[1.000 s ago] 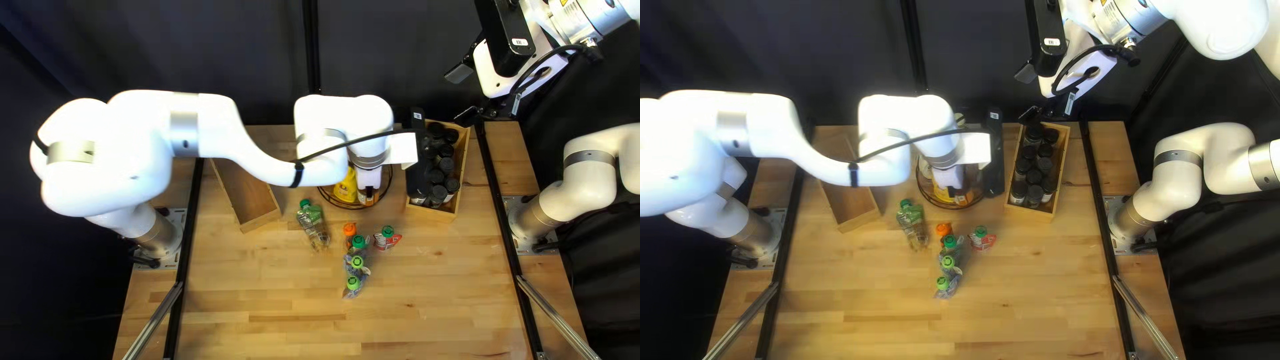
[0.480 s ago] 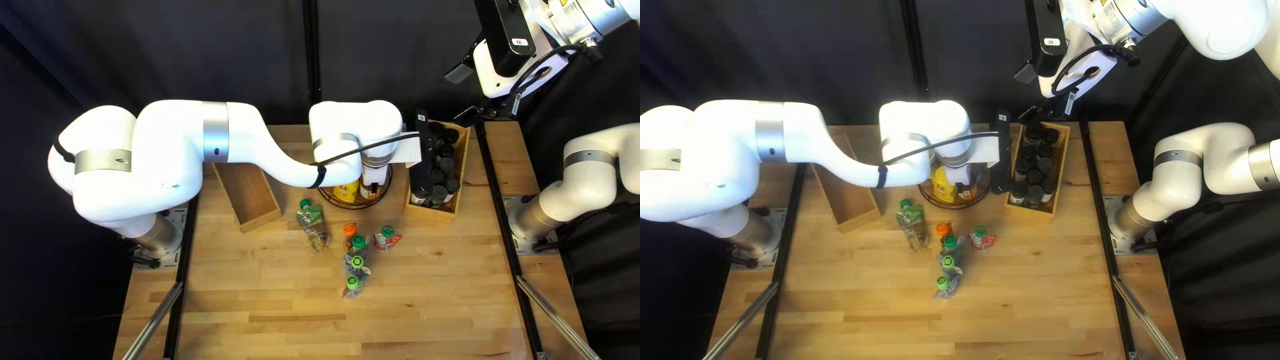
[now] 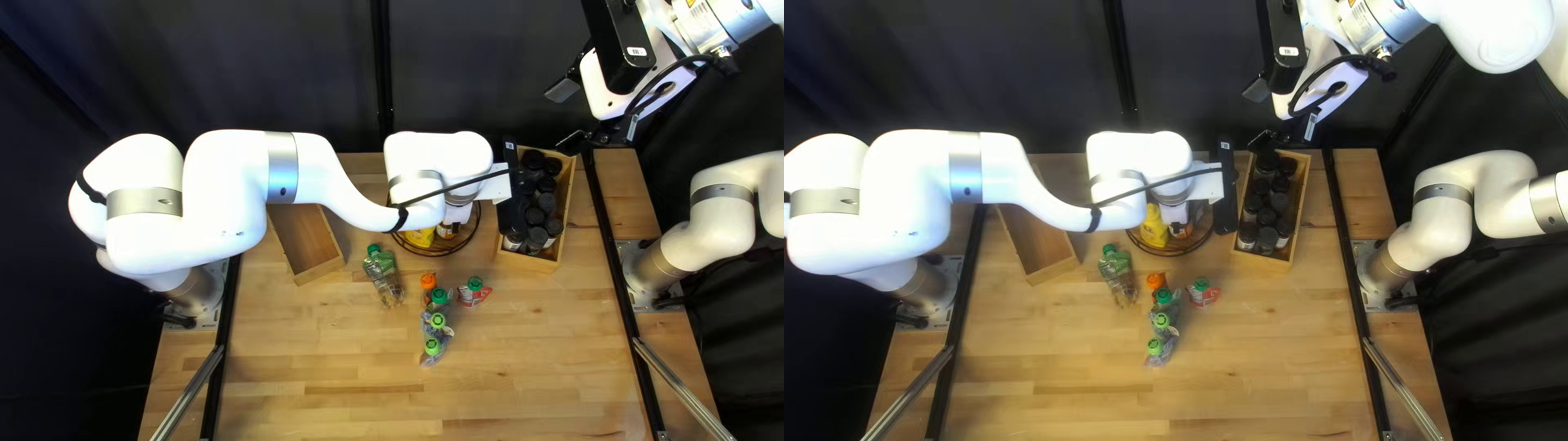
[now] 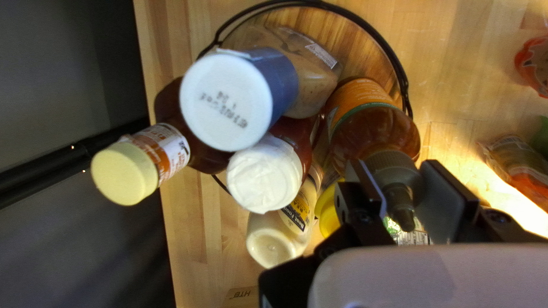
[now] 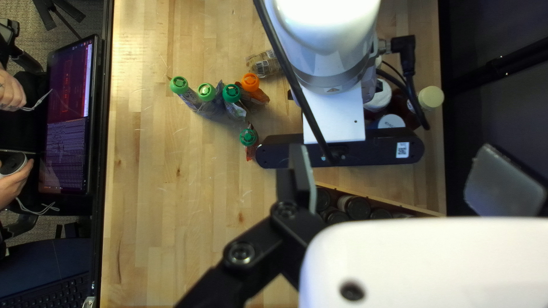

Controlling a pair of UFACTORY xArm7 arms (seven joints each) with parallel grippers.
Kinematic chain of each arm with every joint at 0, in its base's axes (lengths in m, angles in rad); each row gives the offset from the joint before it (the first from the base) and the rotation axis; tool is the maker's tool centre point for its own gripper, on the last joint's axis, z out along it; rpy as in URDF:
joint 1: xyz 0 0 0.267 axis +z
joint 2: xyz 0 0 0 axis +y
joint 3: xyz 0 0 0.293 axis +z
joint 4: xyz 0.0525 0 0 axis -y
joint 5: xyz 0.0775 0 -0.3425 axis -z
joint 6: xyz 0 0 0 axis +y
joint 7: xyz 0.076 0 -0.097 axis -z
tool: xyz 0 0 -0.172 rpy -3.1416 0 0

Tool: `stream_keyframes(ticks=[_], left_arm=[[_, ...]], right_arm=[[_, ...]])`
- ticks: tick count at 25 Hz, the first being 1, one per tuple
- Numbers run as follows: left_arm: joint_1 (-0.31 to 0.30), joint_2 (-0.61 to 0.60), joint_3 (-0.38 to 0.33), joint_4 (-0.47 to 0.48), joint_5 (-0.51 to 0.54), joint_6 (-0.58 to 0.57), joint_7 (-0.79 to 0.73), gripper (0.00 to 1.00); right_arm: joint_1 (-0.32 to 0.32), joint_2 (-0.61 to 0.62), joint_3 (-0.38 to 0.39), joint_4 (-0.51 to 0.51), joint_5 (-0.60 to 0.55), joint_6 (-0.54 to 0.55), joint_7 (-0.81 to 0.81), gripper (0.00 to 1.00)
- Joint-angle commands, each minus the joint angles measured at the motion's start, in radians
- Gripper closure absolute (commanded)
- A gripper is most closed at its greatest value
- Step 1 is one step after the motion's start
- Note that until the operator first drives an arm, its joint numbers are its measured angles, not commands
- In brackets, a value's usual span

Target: Separate condiments, baby food and spices and place it in 3 different racks/containers

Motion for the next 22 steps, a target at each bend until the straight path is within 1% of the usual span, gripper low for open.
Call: stream_keyframes(ticks=[1, 2, 3, 5, 9, 10, 12, 16, 17, 19, 22], left_arm=[[0.001, -0.004, -0.006, 0.006, -0.01, 0.016, 0.008, 0.37], [0.002, -0.005, -0.007, 0.007, -0.012, 0.019, 0.011, 0.21], [0.002, -0.008, -0.009, 0.014, -0.014, 0.03, 0.014, 0.15], [0.001, -0.011, -0.011, 0.021, -0.016, 0.043, 0.017, 0.1], [-0.014, -0.039, -0.019, 0.016, -0.017, 0.062, 0.019, 0.04], [-0.016, -0.044, -0.02, 0.015, -0.018, 0.064, 0.021, 0.0], [-0.034, -0.076, -0.03, 0.0, -0.019, 0.08, 0.021, 0.0], [-0.072, -0.181, -0.066, -0.073, -0.038, 0.095, 0.071, 0.0], [-0.073, -0.19, -0.07, -0.08, -0.044, 0.096, 0.083, 0.0], [-0.099, -0.254, -0.094, -0.125, -0.052, 0.104, 0.116, 0.0], [-0.122, -0.291, -0.123, -0.149, -0.072, 0.112, 0.159, 0.0]], right_arm=[[0.0, 0.0, 0.0, 0.0, 0.0, 0.0, 0.0, 0.0], [0.0, 0.0, 0.0, 0.0, 0.0, 0.0, 0.0, 0.0], [0.0, 0.0, 0.0, 0.0, 0.0, 0.0, 0.0, 0.0], [0.0, 0.0, 0.0, 0.0, 0.0, 0.0, 0.0, 0.0], [0.0, 0.0, 0.0, 0.0, 0.0, 0.0, 0.0, 0.0], [0.0, 0.0, 0.0, 0.0, 0.0, 0.0, 0.0, 0.0], [0.0, 0.0, 0.0, 0.0, 0.0, 0.0, 0.0, 0.0], [0.0, 0.0, 0.0, 0.0, 0.0, 0.0, 0.0, 0.0], [0.0, 0.0, 0.0, 0.0, 0.0, 0.0, 0.0, 0.0], [0.0, 0.0, 0.0, 0.0, 0.0, 0.0, 0.0, 0.0], [0.0, 0.0, 0.0, 0.0, 0.0, 0.0, 0.0, 0.0]])
